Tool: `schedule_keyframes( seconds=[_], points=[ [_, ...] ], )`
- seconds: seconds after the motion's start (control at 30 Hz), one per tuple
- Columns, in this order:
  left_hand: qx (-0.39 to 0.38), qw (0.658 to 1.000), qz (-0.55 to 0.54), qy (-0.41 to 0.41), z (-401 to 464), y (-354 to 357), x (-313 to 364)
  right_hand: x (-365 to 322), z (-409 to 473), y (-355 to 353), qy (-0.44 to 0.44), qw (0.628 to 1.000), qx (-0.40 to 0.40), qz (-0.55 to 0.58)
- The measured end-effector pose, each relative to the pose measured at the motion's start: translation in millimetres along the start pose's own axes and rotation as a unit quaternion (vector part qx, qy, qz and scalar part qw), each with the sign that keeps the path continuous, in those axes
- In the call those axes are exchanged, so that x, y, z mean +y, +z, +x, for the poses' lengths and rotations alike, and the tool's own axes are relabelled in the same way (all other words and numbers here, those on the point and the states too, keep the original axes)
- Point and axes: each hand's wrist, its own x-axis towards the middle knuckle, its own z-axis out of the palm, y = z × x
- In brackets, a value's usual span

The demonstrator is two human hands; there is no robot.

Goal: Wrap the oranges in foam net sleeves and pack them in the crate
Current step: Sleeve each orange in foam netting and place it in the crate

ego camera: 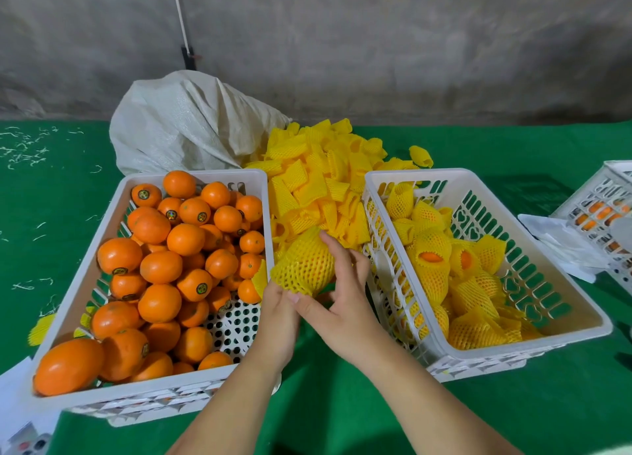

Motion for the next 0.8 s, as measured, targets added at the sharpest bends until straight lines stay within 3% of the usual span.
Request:
schedule_keyframes(
  seconds=[0.07,0.17,0.3,0.43,0.5,0.63,0.7,0.8],
  points=[
    [-0.007,1.000,-0.010,-0.004,1,-2,4,-2,1,2,0.052,0.991,-0.016,0.122],
    [-0.017,0.999,0.022,-0.023,1,-3,6,-7,10,1,0.159,0.934,0.004,0.320],
    [-0.028,0.992,0.110,-0.063,-3,-6,0,-7,16,-4,0.216,0.891,-0.028,0.397],
    [-0.135,0.980,0.122,-0.079,-5,-11,1,6,32,-23,0.227,0.860,0.064,0.452],
    [-0.121,0.984,0.115,-0.066,-5,-8,-1,13,49,-40,0.259,0.853,0.140,0.430],
    [0.018,0.993,0.113,-0.035,11,-28,1,14,85,-92,0.326,0.859,0.195,0.344],
    [0.049,0.981,0.184,-0.047,29,-58,0,23,109,-121,0.319,0.853,0.304,0.281],
    [0.073,0.925,0.317,-0.198,55,-106,-16,30,133,-144,0.269,0.883,0.323,0.208]
  ],
)
